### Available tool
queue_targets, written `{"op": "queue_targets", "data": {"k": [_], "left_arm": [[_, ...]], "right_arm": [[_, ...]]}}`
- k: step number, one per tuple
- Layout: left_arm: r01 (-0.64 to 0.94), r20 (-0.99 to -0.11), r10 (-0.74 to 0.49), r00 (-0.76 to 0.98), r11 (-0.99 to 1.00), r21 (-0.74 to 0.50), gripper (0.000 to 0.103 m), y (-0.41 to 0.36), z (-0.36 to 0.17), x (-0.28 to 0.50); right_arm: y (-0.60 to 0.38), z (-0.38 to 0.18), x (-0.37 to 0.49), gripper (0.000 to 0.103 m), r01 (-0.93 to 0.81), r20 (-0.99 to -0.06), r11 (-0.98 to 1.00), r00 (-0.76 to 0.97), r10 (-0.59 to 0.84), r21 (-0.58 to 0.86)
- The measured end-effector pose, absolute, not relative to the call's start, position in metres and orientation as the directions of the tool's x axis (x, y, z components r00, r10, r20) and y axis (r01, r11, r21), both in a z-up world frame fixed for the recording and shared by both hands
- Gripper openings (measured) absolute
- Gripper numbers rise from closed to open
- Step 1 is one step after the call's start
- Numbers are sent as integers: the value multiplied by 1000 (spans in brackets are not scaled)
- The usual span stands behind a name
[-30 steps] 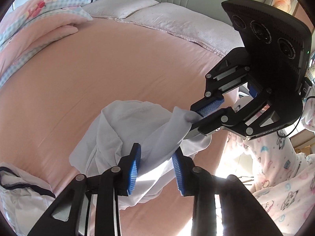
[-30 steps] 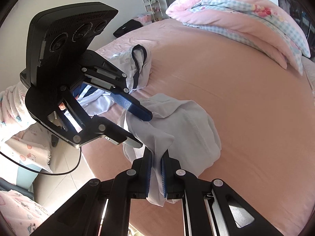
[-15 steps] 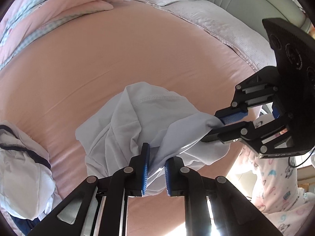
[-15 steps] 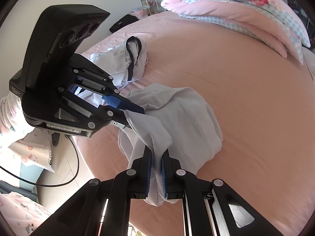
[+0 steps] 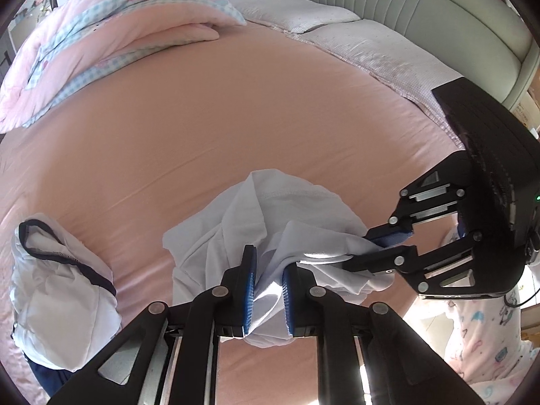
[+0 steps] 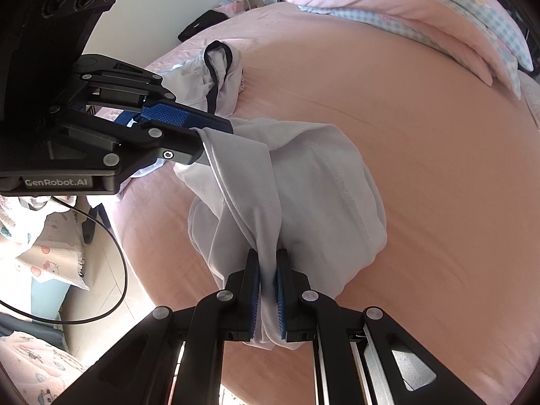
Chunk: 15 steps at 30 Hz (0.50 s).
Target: Fold clothes
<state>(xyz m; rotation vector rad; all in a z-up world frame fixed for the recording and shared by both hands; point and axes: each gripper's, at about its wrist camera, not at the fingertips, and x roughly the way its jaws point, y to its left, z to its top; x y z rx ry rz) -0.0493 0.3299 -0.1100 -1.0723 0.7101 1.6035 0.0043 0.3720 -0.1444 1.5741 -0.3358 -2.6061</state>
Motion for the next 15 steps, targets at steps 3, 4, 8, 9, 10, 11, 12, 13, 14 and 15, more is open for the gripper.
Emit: {"op": "queue_targets", "data": {"k": [3, 4, 8, 9, 10, 11, 12, 13, 14, 15], "left_arm": [[-942, -907, 418, -52, -321, -94, 15, 324, -114, -61], [-941, -906, 420, -52, -325, -96, 15, 321, -113, -63], [-936, -905, 423, -45, -335, -110, 15, 311, -108, -70], [-936, -906, 421, -41, -334, -113, 15, 308, -107, -70], [-937, -907, 418, -41, -332, -111, 15, 306, -106, -69], [-938, -909, 416, -40, -330, -109, 15, 303, -106, -67], [-939, -910, 413, -40, -327, -108, 15, 301, -105, -66], [-941, -910, 412, -35, -320, -109, 15, 298, -104, -64], [-945, -910, 413, -26, -307, -113, 15, 296, -103, -62], [-949, -908, 418, -16, -293, -118, 15, 294, -101, -59]], "right_arm": [[372, -146, 4, 7, -45, -866, -972, -466, -183, 230], [372, -146, 5, 7, -44, -867, -973, -464, -183, 228], [373, -148, 3, 7, -52, -872, -973, -455, -178, 225], [373, -148, 2, 7, -52, -873, -973, -454, -178, 226], [373, -148, 2, 7, -50, -874, -974, -453, -175, 221], [371, -148, 2, 7, -46, -877, -976, -450, -170, 213], [371, -148, 3, 7, -42, -879, -978, -446, -165, 205], [370, -148, 3, 7, -39, -882, -979, -442, -164, 201], [370, -148, 2, 7, -39, -885, -979, -436, -166, 202], [370, -149, 0, 7, -40, -887, -977, -428, -171, 207]]}}
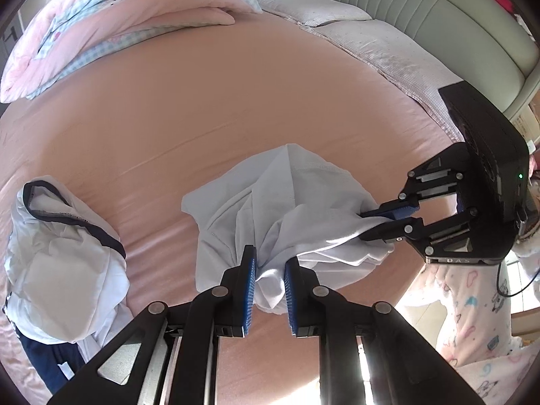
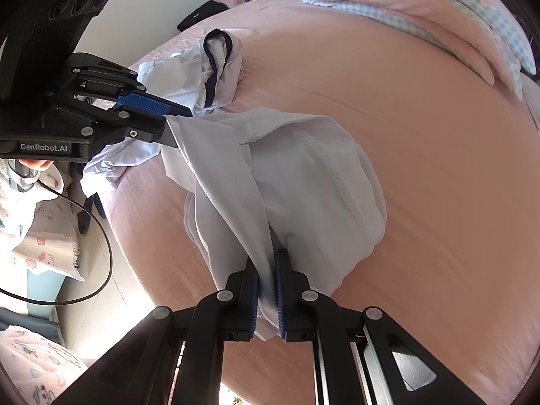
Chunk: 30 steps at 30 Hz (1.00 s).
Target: Fold clothes
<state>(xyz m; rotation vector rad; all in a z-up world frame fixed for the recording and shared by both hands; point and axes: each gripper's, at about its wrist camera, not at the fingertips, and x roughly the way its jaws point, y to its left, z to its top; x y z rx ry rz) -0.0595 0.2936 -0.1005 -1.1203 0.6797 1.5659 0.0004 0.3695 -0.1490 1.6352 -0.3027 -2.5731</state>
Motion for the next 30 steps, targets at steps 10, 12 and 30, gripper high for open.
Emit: {"op": "queue_targets", "data": {"k": [10, 12, 30], "left_arm": [[-948, -867, 498, 11, -271, -167, 41, 266, -84, -53], [-933, -867, 498, 20, -302, -195, 41, 264, -89, -59], [-891, -881, 470, 50, -377, -252, 54, 266, -134, -67]], "right_arm": [[379, -132, -4, 48, -18, -809, -895, -437, -394, 445], [380, -128, -9, 48, -33, -804, -888, -442, -398, 458], [409, -147, -50, 49, -203, -702, -705, -460, -544, 680]]}}
